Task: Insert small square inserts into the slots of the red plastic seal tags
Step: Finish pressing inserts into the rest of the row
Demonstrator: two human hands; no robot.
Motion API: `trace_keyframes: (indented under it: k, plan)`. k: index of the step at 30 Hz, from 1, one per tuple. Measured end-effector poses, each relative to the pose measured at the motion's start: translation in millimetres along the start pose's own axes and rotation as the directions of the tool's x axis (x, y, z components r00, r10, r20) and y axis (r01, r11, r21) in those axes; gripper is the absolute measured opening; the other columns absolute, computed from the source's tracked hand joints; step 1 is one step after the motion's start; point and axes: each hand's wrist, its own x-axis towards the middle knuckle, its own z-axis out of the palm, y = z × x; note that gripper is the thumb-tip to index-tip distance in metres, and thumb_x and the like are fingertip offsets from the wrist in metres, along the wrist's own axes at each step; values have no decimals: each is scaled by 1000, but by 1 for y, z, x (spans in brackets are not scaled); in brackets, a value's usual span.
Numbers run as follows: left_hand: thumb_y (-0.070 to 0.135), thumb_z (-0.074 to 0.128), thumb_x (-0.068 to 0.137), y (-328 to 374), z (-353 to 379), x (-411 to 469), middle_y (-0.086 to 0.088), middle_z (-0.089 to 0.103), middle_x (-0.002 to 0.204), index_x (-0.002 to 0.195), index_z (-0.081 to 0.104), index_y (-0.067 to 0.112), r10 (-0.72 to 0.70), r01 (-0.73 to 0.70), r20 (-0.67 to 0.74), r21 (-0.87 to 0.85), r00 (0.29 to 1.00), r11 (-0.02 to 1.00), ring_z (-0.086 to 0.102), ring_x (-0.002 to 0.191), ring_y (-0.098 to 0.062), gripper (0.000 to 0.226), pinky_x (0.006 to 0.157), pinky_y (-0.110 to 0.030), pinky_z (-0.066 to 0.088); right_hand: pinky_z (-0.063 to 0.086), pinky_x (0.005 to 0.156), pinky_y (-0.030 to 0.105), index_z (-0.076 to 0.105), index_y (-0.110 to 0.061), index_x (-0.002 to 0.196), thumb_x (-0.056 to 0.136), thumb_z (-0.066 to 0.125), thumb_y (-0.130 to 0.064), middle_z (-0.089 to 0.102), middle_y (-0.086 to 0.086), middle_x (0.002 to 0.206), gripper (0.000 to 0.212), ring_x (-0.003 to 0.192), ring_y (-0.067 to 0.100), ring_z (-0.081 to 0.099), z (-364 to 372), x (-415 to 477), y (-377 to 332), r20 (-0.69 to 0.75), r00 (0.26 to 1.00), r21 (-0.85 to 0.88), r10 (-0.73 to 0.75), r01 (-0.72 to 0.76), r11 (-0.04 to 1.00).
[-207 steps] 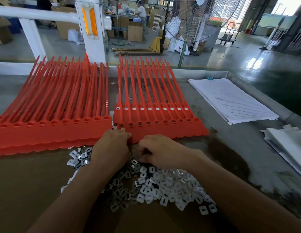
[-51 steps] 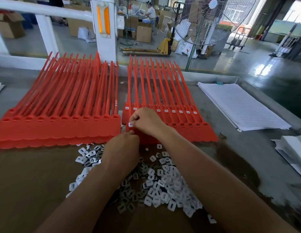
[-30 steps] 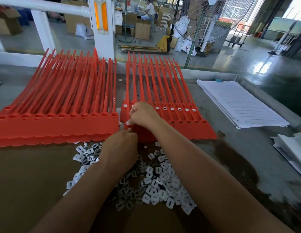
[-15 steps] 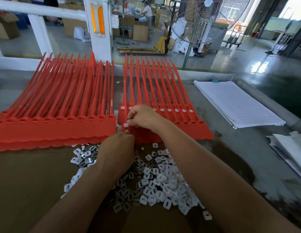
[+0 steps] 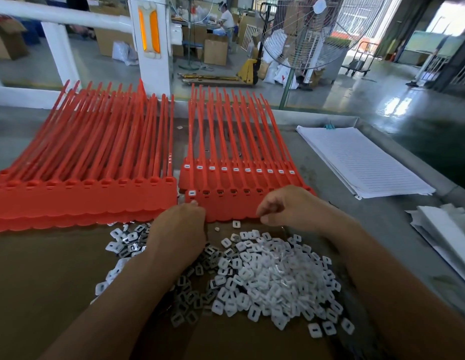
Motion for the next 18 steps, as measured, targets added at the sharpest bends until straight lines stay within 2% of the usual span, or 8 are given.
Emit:
trace_keyframes:
  k: [3,7,10,18]
  plan:
    - [6,35,87,1,-2,0,2,53,128,118,56,18,-5,5,13,-7,1000,1000,53,111,-17,40,89,-30,44,39,68,10,66,-36,77,79,71,-19,65,-19,78,18,74,-9,58,-3,-7,6,5,1000,-7,8,-8,1000]
    - [6,34,87,1,-3,1,1,52,128,119,56,18,-8,9,18,-10,1000,1000,53,112,-17,40,89,-30,44,41,60,4,65,-37,71,77,72,-16,63,-18,71,23,65,-13,56,0,-10,6,48,999,-19,24,-23,1000]
    - [6,34,87,1,-3,1,2,53,127,118,56,18,-8,8,12,-13,1000,1000,53,111,-17,40,88,-30,44,41,62,6,62,-35,74,76,73,-16,61,-18,69,22,62,-11,55,5,-7,5,74,997,-53,38,-34,998]
    - [7,35,88,0,-1,1,2,53,127,118,56,18,-6,7,12,-17,1000,1000,54,111,-17,39,88,-29,44,48,65,15,58,-30,70,77,71,-12,60,-13,71,23,69,0,57,8,-5,5,54,998,-95,35,-30,995]
